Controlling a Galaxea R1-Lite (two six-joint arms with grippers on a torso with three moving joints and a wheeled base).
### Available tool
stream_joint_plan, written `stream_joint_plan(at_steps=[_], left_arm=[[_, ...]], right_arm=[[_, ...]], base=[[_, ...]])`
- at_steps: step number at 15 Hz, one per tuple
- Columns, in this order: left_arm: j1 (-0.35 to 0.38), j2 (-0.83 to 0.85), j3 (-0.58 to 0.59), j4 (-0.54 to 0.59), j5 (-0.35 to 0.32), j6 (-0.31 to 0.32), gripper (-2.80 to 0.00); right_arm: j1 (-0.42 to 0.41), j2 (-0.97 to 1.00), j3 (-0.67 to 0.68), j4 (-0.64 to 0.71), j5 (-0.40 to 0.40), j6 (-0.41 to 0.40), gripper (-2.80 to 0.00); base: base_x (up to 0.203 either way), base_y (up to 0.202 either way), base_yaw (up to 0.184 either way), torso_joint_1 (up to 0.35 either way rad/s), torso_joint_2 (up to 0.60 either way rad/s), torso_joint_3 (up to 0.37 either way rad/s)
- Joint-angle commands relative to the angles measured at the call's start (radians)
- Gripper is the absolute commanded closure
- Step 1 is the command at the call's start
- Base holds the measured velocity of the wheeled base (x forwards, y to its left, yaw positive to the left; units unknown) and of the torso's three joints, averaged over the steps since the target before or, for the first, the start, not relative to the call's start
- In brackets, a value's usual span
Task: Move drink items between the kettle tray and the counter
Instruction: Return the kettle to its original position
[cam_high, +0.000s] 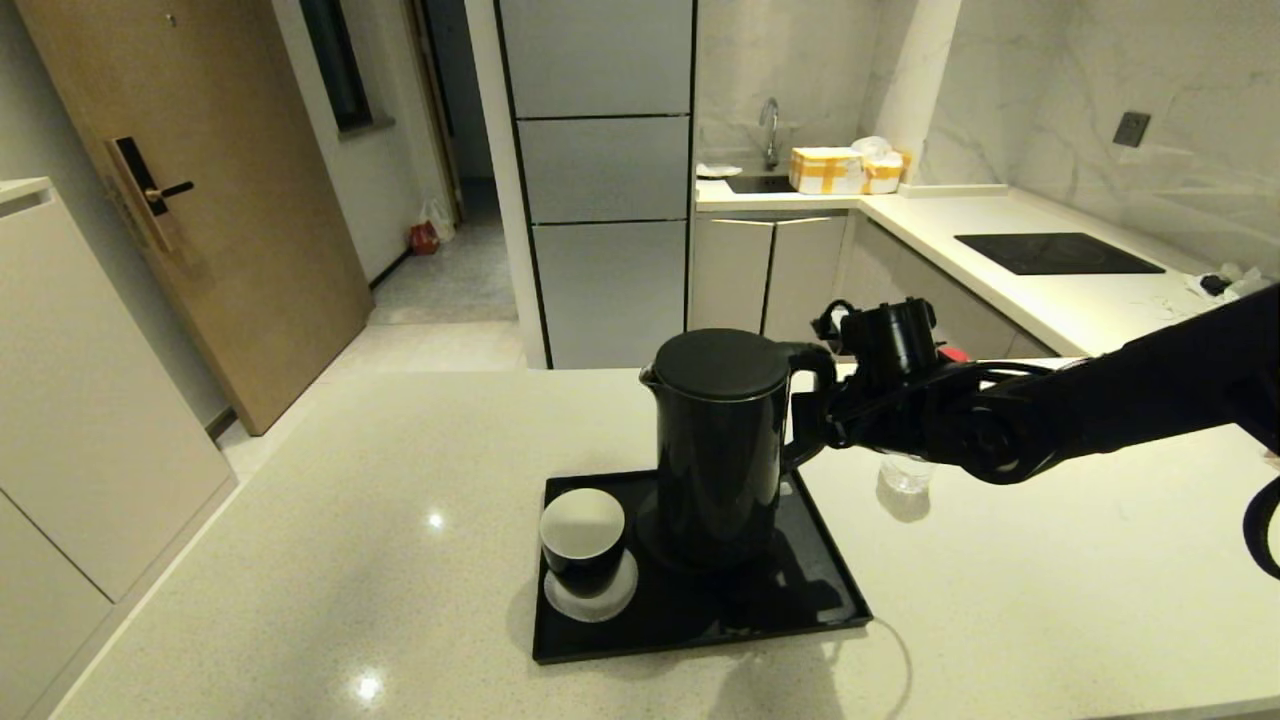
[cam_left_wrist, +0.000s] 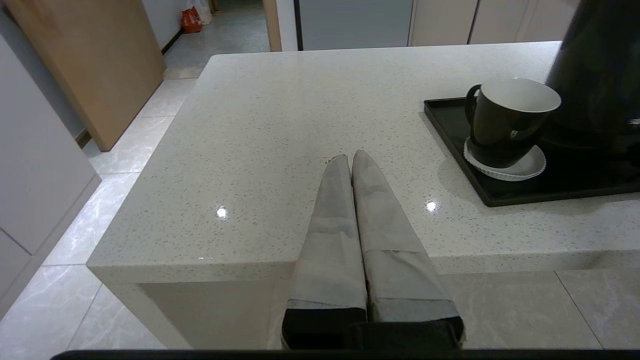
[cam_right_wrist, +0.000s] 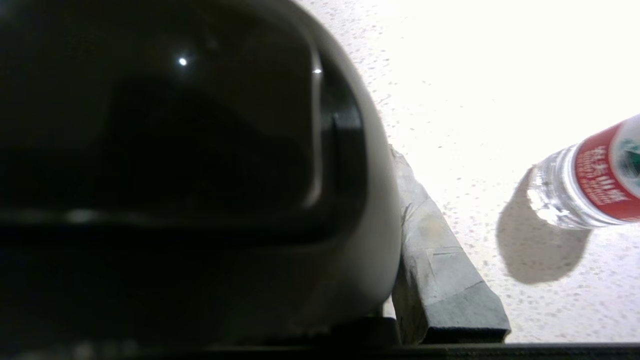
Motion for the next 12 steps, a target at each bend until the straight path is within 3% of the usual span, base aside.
stream_joint_plan(at_steps=[1,12], left_arm=[[0.000,0.000,0.000,0.000,0.000,0.001,0.00],[0.000,0.000,0.000,0.000,0.000,0.001,0.00]], right_arm=[[0.006,0.007,-0.001,-0.002,-0.001,0.003,0.00],[0.036,0.038,0.006,-0.003,-0.004,0.030,0.00]], base=[[0.000,0.000,0.000,0.000,0.00,0.000],[0.000,0.000,0.000,0.000,0.00,0.000]])
